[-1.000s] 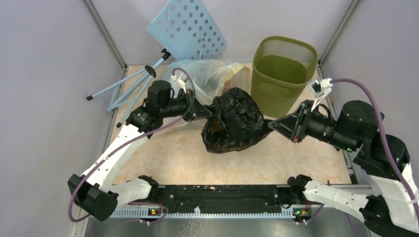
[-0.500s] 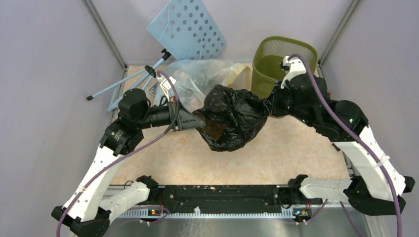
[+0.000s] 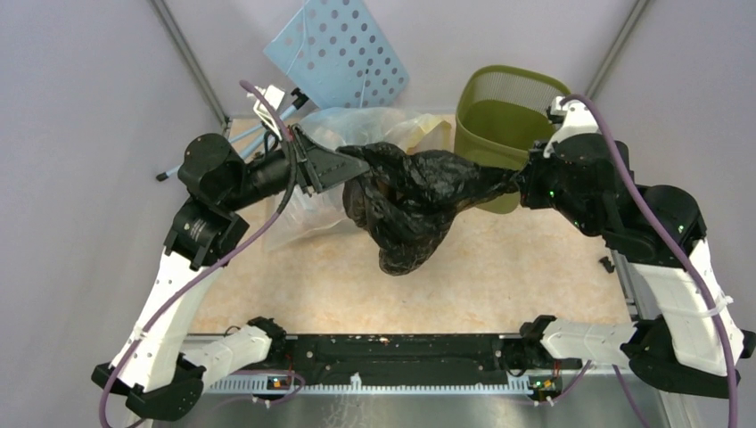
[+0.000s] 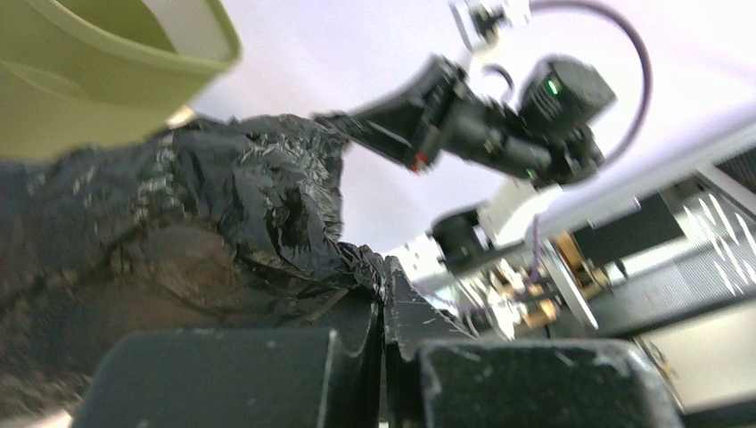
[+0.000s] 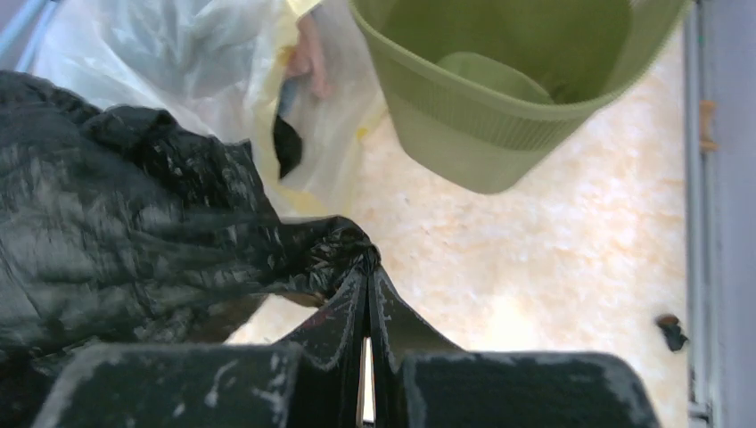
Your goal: Put the trash bags into the trash bin
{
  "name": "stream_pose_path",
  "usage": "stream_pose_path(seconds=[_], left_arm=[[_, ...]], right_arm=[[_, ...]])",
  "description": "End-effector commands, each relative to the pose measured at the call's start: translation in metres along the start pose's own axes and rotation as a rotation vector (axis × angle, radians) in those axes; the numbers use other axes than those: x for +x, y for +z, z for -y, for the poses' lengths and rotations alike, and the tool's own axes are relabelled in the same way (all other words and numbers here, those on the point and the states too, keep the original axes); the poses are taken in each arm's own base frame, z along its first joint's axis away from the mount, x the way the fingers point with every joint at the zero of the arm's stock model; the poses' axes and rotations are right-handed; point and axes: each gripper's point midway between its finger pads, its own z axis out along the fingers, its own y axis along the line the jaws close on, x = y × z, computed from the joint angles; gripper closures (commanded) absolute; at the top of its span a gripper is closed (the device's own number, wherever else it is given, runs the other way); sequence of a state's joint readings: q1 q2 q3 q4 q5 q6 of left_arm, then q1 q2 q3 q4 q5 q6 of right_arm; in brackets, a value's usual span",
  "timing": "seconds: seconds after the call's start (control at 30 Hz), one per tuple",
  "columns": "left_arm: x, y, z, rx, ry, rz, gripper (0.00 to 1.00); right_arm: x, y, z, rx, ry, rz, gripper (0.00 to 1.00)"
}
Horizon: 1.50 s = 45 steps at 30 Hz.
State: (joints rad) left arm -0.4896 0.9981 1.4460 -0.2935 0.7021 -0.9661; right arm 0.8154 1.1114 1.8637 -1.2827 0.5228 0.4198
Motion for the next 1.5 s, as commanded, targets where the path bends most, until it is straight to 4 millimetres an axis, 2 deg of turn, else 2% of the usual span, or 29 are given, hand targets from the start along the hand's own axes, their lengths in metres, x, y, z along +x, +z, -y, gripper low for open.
stream_pose_path(seconds=[0.0, 0.07, 0.17, 0.23, 0.3, 0.4, 0.57, 0.63, 0.8, 0.87, 1.03, 1.1, 1.13, 1.2, 1.33, 1.47], left_arm=[[-0.044, 0.008, -0.038, -0.198, 0.054, 0.204, 1.00], [-0.049, 0.018, -0.056, -0.230, 0.037, 0.214, 1.00], [-0.042, 0.044, -0.074, -0.194, -0.011, 0.140, 1.00], [-0.042, 0.054, -0.077, -0.174, -0.014, 0.111, 1.00], [-0.050, 0.061, -0.071, -0.155, 0.015, 0.109, 1.00], [-0.062, 0.077, -0.045, -0.087, 0.081, 0.103, 1.00], [-0.064, 0.114, -0.004, 0.067, 0.145, 0.072, 1.00], [-0.070, 0.122, 0.012, 0.116, 0.172, 0.088, 1.00], [-0.101, 0.123, 0.068, 0.264, 0.305, 0.241, 1.00], [-0.111, 0.124, 0.079, 0.311, 0.338, 0.300, 1.00], [-0.140, 0.133, 0.101, 0.401, 0.462, 0.426, 1.00], [-0.155, 0.146, 0.097, 0.377, 0.502, 0.469, 1.00], [-0.160, 0.153, 0.092, 0.362, 0.515, 0.488, 1.00], [-0.169, 0.172, 0.072, 0.327, 0.526, 0.522, 0.99], [-0.174, 0.196, 0.042, 0.299, 0.549, 0.563, 0.99], [-0.172, 0.215, 0.018, 0.288, 0.584, 0.581, 0.98]], right_arm=[[-0.005, -0.018, 0.032, 0.111, -0.017, 0.028, 1.00], [-0.005, -0.022, 0.029, 0.083, -0.018, 0.023, 1.00], [-0.010, -0.029, 0.012, -0.023, -0.008, 0.017, 1.00], [-0.020, -0.040, -0.002, -0.123, 0.011, 0.041, 1.00], [-0.038, -0.047, -0.003, -0.131, 0.030, 0.093, 1.00], [-0.065, -0.047, 0.004, -0.061, 0.018, 0.153, 1.00], [-0.119, -0.041, 0.002, 0.008, 0.029, 0.314, 1.00], [-0.142, -0.045, 0.009, 0.058, 0.046, 0.399, 1.00], [-0.195, -0.071, 0.035, 0.192, 0.104, 0.641, 1.00], [-0.218, -0.086, 0.044, 0.238, 0.134, 0.768, 1.00], [-0.250, -0.121, 0.079, 0.466, 0.175, 0.963, 1.00], [-0.258, -0.126, 0.084, 0.547, 0.156, 1.002, 1.00], [-0.262, -0.121, 0.080, 0.578, 0.132, 1.005, 1.00], [-0.269, -0.117, 0.078, 0.624, 0.107, 1.011, 1.00], [-0.278, -0.089, 0.076, 0.669, 0.055, 1.015, 1.00], [-0.288, -0.055, 0.096, 0.736, 0.066, 1.001, 1.00]])
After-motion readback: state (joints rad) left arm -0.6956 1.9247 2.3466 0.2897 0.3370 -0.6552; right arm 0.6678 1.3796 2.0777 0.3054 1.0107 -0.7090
